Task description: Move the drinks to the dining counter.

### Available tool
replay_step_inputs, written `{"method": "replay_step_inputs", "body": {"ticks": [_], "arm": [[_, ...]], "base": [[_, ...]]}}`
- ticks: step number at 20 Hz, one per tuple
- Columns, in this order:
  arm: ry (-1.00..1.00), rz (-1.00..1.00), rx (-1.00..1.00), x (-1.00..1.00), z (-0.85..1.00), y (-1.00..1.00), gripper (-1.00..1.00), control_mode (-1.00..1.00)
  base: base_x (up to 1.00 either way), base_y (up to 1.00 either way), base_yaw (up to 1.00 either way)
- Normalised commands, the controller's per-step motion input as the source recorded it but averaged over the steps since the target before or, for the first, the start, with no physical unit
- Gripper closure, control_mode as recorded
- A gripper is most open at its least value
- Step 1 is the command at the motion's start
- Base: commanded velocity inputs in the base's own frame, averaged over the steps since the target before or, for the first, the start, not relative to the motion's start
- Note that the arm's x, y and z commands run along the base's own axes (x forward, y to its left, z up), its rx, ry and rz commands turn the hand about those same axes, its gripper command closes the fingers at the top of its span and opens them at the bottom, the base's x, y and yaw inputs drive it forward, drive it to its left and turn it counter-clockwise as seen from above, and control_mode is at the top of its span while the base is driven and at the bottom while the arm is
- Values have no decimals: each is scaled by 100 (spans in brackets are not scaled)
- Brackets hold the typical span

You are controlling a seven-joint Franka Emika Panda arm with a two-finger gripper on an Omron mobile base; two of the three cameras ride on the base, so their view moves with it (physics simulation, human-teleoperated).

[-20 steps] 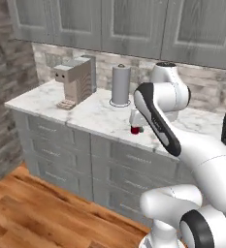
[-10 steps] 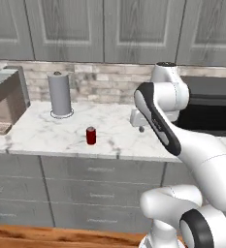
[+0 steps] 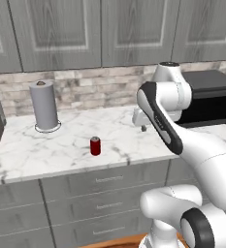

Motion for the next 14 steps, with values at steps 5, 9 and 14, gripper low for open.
{"method": "replay_step_inputs", "body": {"ticks": [5,9,14], "arm": [[0,0,0,0,0,0,-100,100],[0,0,0,0,0,0,-100,100],[0,0,0,0,0,0,-100,100]], "base": [[32,89,-33],[42,54,-25],[49,0,-5]]}}
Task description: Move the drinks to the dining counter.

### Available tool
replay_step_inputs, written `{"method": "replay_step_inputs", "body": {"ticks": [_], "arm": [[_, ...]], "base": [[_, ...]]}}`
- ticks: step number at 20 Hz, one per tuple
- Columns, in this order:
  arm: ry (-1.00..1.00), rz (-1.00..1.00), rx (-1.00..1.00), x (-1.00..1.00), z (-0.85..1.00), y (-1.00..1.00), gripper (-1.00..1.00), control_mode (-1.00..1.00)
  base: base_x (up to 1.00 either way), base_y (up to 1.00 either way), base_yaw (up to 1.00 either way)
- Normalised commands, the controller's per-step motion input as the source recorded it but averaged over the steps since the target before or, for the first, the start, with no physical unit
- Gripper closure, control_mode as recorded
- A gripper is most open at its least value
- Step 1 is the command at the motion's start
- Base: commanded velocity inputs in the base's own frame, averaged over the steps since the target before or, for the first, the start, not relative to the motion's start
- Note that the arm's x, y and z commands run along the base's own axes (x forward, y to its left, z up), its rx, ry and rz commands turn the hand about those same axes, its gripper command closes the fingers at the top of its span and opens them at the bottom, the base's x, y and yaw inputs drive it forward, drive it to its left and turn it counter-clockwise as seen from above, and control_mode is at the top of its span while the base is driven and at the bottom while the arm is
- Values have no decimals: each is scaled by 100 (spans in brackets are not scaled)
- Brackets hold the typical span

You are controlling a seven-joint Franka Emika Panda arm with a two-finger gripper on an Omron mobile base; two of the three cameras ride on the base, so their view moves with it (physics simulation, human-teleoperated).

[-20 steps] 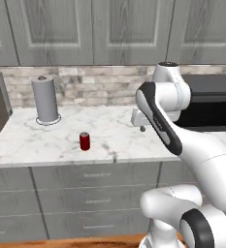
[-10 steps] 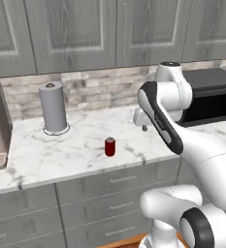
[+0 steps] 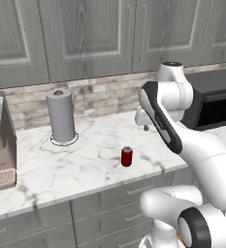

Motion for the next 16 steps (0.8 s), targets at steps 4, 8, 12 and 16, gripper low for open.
{"method": "replay_step_inputs", "body": {"ticks": [4,8,12,16], "arm": [[0,0,0,0,0,0,-100,100],[0,0,0,0,0,0,-100,100],[0,0,0,0,0,0,-100,100],[0,0,0,0,0,0,-100,100]], "base": [[43,0,7],[37,0,18],[31,0,22],[29,0,23]]}}
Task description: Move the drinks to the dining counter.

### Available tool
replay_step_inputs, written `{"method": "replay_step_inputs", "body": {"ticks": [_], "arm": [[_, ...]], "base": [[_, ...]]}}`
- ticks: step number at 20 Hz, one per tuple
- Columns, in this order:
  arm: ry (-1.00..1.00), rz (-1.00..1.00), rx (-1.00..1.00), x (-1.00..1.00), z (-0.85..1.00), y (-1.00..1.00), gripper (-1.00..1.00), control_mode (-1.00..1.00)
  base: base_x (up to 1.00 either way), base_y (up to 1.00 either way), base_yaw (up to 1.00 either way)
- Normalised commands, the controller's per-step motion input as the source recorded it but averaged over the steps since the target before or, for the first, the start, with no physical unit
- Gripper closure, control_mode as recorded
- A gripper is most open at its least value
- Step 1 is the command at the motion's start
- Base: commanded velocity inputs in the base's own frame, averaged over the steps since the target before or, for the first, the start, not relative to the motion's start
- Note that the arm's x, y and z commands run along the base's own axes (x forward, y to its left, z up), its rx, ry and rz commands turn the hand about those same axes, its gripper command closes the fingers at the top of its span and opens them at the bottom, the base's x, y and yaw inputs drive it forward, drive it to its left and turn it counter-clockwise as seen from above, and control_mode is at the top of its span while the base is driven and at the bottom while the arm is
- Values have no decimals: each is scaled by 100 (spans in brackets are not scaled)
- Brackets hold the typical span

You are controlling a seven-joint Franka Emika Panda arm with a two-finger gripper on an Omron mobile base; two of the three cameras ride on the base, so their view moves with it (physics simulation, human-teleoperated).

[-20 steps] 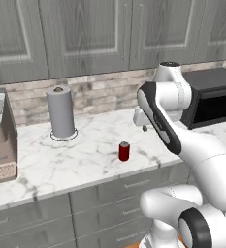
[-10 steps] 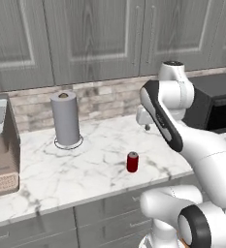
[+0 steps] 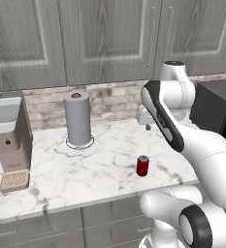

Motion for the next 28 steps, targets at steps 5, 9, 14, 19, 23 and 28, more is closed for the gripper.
{"method": "replay_step_inputs", "body": {"ticks": [5,9,14,19,23,28], "arm": [[0,0,0,0,0,0,-100,100],[0,0,0,0,0,0,-100,100],[0,0,0,0,0,0,-100,100],[0,0,0,0,0,0,-100,100],[0,0,0,0,0,0,-100,100],[3,0,0,0,-32,-14,-100,-100]], "base": [[22,0,20],[19,0,12],[35,0,4],[33,0,0],[3,-4,0],[0,0,0]]}}
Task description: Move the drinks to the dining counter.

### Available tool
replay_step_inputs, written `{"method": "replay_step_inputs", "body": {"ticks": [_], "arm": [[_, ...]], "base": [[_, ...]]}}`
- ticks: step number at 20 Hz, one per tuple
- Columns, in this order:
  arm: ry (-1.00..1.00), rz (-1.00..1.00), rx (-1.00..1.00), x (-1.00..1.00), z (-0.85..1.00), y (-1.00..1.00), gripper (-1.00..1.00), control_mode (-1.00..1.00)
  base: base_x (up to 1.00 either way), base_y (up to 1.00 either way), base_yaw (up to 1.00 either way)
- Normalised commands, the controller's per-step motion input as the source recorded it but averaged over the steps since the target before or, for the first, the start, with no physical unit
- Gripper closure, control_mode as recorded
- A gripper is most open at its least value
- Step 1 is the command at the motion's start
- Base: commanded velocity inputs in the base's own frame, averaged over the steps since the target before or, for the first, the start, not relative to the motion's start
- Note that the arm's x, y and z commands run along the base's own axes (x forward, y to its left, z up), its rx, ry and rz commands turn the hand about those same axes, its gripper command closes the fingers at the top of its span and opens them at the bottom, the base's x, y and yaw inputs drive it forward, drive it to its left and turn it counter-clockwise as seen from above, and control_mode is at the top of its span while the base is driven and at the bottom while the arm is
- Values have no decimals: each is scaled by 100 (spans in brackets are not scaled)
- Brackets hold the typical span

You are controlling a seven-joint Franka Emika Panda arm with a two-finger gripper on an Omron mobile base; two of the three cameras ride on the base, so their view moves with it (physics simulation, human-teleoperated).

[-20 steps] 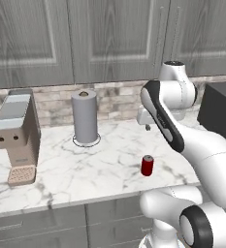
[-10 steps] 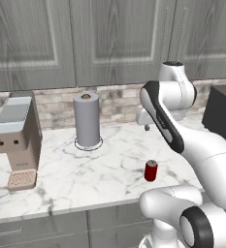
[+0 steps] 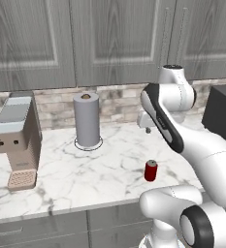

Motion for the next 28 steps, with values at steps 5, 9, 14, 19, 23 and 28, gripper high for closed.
{"method": "replay_step_inputs", "body": {"ticks": [5,9,14,19,23,28], "arm": [[6,0,0,0,-47,0,-100,-100],[6,0,0,0,-44,0,-100,-100],[1,0,0,1,-45,-1,-100,-100],[0,0,0,8,-44,-1,-100,-100],[0,0,0,21,-40,0,-100,-100],[0,0,0,22,-37,-1,-100,-100]], "base": [[0,0,0],[0,0,0],[0,0,0],[0,0,0],[0,0,0],[0,0,0]]}}
